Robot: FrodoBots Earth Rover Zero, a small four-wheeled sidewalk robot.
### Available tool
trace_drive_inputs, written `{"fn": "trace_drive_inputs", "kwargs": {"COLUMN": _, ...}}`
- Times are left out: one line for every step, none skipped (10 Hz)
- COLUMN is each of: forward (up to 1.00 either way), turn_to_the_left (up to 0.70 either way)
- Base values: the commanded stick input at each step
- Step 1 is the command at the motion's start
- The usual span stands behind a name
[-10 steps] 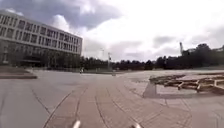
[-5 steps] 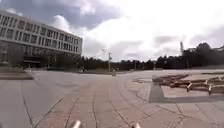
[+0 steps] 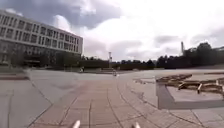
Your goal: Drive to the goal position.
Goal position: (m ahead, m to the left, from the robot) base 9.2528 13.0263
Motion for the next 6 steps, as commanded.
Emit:
{"fn": "trace_drive_inputs", "kwargs": {"forward": 0.7, "turn_to_the_left": 0.0}}
{"fn": "trace_drive_inputs", "kwargs": {"forward": 0.7, "turn_to_the_left": 0.0}}
{"fn": "trace_drive_inputs", "kwargs": {"forward": 0.7, "turn_to_the_left": 0.0}}
{"fn": "trace_drive_inputs", "kwargs": {"forward": 0.7, "turn_to_the_left": 0.0}}
{"fn": "trace_drive_inputs", "kwargs": {"forward": 0.7, "turn_to_the_left": 0.0}}
{"fn": "trace_drive_inputs", "kwargs": {"forward": 0.7, "turn_to_the_left": 0.0}}
